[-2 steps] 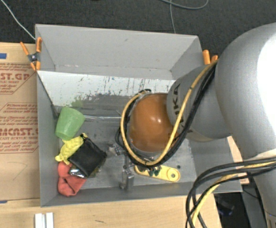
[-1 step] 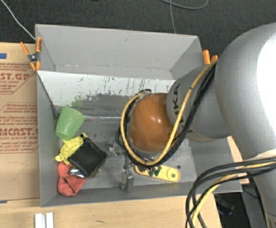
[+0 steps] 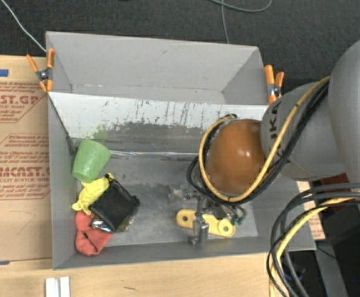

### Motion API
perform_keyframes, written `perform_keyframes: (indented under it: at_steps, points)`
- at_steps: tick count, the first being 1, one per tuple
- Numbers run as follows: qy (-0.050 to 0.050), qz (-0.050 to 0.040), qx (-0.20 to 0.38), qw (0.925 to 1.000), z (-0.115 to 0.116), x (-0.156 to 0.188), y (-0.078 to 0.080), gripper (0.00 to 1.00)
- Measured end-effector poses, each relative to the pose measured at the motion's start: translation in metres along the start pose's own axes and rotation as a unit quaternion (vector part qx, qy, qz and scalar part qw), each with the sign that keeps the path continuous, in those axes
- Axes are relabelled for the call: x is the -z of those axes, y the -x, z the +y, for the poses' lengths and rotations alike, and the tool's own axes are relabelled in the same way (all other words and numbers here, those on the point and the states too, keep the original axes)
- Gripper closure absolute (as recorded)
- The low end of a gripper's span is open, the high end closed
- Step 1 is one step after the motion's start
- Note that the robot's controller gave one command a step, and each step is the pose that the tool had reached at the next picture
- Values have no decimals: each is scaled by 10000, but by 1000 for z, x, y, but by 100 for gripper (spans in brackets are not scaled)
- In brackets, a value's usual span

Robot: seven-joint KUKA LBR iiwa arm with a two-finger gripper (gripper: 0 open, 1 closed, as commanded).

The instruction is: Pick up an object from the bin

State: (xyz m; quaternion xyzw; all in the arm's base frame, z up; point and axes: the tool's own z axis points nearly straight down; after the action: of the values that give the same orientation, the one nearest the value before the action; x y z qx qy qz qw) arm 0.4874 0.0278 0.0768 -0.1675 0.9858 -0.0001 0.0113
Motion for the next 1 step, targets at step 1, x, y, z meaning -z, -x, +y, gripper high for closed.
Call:
perform_keyframes:
  at_steps: [1]
  points:
    - [26, 18, -1006, 9949, 14, 47, 17, 0]
